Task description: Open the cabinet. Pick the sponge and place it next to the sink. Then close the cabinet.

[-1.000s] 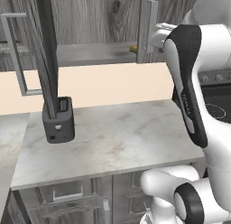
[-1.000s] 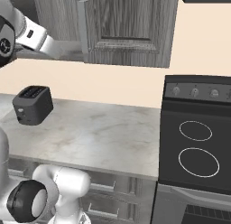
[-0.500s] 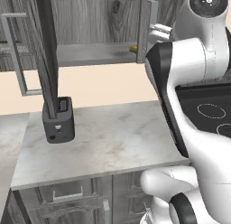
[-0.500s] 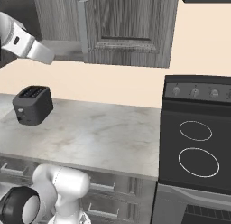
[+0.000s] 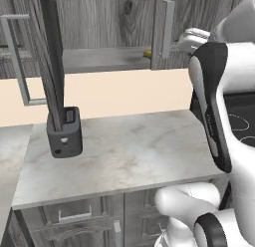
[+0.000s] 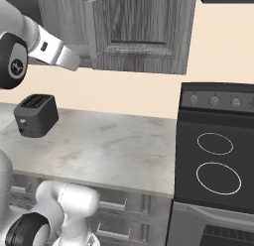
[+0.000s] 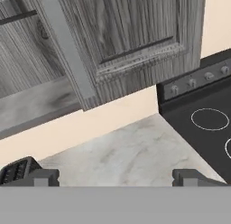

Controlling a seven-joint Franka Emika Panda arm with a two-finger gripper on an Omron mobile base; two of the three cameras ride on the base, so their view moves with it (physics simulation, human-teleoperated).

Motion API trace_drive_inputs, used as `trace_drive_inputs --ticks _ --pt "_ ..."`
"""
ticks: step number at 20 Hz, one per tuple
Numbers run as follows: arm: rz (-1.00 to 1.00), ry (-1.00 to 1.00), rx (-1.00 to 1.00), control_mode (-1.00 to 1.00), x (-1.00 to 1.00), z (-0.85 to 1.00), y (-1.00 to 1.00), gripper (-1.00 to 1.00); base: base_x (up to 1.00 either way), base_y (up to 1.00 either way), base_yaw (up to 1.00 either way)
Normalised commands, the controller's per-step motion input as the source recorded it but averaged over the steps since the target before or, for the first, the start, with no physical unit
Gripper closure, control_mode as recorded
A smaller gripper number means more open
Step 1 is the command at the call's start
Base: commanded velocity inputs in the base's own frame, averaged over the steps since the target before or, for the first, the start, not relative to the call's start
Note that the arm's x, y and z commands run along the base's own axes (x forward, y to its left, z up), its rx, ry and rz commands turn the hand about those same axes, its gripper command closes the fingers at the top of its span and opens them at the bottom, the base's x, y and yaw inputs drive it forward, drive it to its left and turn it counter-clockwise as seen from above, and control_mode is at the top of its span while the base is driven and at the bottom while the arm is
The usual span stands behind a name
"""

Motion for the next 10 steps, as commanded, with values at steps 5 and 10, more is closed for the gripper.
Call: trace_drive_inputs --ticks 5,10 --pt "0.40 -0.01 0.00 -1.00 0.13 0.00 -0.02 -1.00 0.00 0.00 0.00" --pt "0.26 -0.10 0.00 -1.00 0.11 0.00 -0.01 -1.00 0.00 0.00 0.00"
